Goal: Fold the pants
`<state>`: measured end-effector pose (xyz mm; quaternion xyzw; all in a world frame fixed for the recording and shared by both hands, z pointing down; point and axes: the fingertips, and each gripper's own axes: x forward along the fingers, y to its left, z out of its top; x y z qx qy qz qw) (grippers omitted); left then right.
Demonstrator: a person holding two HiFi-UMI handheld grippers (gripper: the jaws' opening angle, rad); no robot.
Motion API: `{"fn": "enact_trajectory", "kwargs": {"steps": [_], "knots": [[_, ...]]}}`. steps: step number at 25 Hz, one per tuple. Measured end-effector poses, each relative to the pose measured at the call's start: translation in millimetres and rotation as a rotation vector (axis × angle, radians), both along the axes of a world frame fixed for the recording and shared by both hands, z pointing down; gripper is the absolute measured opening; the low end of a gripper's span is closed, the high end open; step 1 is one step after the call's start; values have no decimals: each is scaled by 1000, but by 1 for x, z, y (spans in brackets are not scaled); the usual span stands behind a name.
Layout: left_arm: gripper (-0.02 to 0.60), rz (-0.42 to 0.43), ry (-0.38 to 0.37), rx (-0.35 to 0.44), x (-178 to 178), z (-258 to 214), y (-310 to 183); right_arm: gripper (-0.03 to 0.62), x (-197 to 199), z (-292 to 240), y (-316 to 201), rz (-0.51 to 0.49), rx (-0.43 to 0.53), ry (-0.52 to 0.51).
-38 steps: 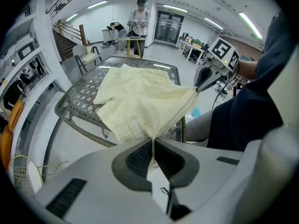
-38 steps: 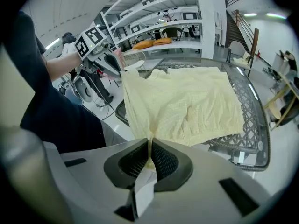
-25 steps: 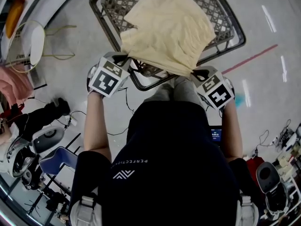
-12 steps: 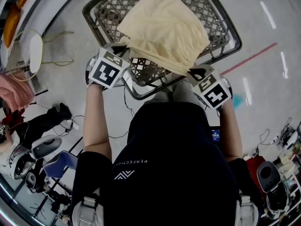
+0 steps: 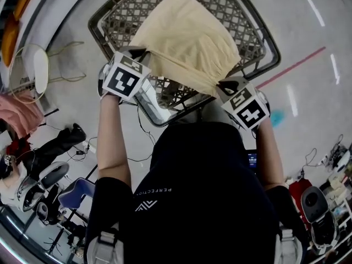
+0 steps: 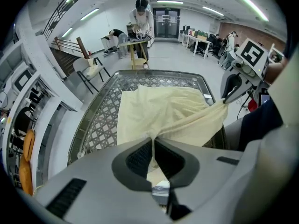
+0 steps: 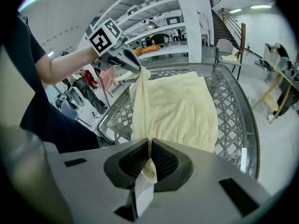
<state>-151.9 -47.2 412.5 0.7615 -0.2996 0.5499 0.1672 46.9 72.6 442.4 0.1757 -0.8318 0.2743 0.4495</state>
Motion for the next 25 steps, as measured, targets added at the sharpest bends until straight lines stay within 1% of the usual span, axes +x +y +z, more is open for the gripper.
{"fn": "enact_trajectory", "kwargs": {"steps": [6, 11, 18, 25], "knots": [[21, 25, -39, 0, 9, 6, -34, 46, 5, -3, -24, 49, -29, -38], [21, 19, -33, -5, 17, 11, -58, 46, 7, 1, -39, 51, -42, -38], [21, 22, -43, -11, 27, 21, -88, 46, 12, 6, -62, 78, -53, -49], [21, 31, -44, 2, 43, 31, -123, 46, 19, 14, -84, 100, -49, -57]]}}
